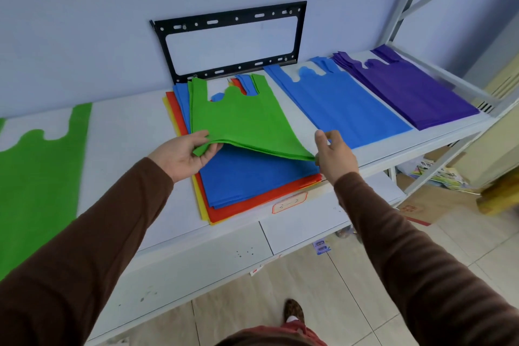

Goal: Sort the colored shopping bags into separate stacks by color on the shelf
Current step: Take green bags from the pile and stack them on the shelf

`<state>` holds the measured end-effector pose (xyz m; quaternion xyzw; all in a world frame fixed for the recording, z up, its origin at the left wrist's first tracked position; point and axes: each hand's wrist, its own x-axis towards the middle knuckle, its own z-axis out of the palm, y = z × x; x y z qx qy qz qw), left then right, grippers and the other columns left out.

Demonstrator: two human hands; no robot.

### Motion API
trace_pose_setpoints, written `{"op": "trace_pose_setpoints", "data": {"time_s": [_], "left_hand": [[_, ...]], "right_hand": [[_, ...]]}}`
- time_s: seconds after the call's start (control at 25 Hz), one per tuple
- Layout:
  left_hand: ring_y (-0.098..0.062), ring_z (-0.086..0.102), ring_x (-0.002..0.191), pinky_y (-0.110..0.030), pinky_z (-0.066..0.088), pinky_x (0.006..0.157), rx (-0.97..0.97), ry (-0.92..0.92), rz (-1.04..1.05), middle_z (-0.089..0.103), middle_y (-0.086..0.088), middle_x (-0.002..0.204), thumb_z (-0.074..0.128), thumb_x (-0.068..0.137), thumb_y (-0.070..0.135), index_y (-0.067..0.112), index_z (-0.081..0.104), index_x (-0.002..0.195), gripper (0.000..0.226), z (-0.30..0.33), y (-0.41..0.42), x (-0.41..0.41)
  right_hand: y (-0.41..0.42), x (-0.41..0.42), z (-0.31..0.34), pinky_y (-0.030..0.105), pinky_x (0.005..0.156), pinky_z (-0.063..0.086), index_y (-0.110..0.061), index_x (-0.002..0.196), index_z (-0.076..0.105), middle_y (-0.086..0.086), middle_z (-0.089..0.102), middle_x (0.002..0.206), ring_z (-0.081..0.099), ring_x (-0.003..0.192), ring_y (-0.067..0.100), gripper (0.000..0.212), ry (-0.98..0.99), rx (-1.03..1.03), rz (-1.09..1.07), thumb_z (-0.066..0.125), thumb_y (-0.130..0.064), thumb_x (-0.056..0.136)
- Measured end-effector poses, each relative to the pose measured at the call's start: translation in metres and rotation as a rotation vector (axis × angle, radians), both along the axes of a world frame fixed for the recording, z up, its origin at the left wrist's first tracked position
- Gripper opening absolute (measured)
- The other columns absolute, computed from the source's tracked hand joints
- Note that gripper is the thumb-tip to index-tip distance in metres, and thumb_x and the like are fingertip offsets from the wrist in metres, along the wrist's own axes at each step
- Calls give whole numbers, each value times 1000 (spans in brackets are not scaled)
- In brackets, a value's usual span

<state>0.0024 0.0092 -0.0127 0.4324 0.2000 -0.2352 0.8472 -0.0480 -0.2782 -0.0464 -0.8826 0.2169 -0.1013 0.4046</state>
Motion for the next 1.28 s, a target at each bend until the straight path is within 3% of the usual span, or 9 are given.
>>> {"op": "trace_pose_setpoints", "data": {"time_s": [0.16, 0.28, 0.4, 0.52, 0.6, 0.76, 0.92, 1.08, 1.28], "left_hand": [[-21, 64, 90, -17, 57, 55, -100, 92, 43, 60, -18, 103, 50, 98, 6, 4, 58, 121, 25, 4, 9, -5], [-16, 71, 83, -17, 57, 58, 154, -54, -135, 65, -9, 111, 42, 98, -1, 17, 51, 132, 39, -2, 17, -13], [-17, 68, 107, -28, 59, 79, 356, -173, -454, 65, 0, 130, 44, 96, -1, 30, 44, 138, 53, -10, 28, -13], [-20, 65, 107, -31, 59, 76, 384, -188, -433, 61, -5, 135, 47, 98, 7, 31, 41, 145, 53, -12, 27, 12], [-20, 64, 106, -33, 58, 77, 429, -214, -364, 55, -3, 140, 50, 98, 7, 32, 38, 147, 56, -17, 21, 36], [-27, 53, 126, -47, 48, 100, 694, -317, -370, 39, -4, 152, 60, 92, 2, 35, 42, 144, 64, -34, 3, 72], [-26, 27, 145, -43, 29, 117, 949, -421, -373, 22, -5, 161, 56, 87, -13, 31, 36, 149, 79, -46, -7, 74], [-16, 33, 138, -33, 32, 114, 969, -452, -335, 27, 5, 154, 53, 85, -18, 28, 30, 152, 85, -36, 0, 69], [-19, 48, 130, -32, 48, 103, 936, -491, -158, 38, 2, 152, 53, 83, -21, 24, 28, 153, 86, 10, 52, 55]], "right_hand": [[6, 6, 17, 33, 61, 57, -31, 125, 40, 16, 74, 94, 73, 78, 30, 55, 199, 723, 149, 27, -72, 91], [5, 19, 18, 38, 67, 60, -38, 135, 35, 15, 65, 121, 72, 96, 33, 56, 288, 1053, 224, 41, -69, 89], [0, 31, 6, 44, 82, 59, -37, 145, 34, 16, 61, 126, 67, 106, 39, 59, 280, 929, 371, 59, -16, 94], [0, 32, 1, 53, 94, 52, -32, 144, 43, 17, 60, 129, 60, 111, 48, 76, 308, 744, 486, 50, 17, 86], [-7, 33, -1, 57, 98, 48, -32, 142, 46, 14, 61, 130, 57, 114, 50, 79, 328, 742, 554, 48, 21, 84], [-26, 30, -1, 56, 99, 47, -33, 143, 44, 9, 58, 134, 59, 116, 44, 79, 427, 726, 687, 50, 20, 85], [-24, 41, 1, 48, 92, 54, -31, 146, 39, 11, 60, 131, 63, 111, 40, 74, 438, 707, 650, 56, 11, 88], [-8, 55, 7, 47, 91, 55, -33, 148, 34, 6, 58, 133, 65, 107, 37, 80, 381, 532, 728, 60, 10, 86], [27, 79, 50, 44, 92, 55, -33, 147, 37, 0, 62, 130, 66, 108, 31, 79, 265, 622, 844, 59, 11, 86]]}}
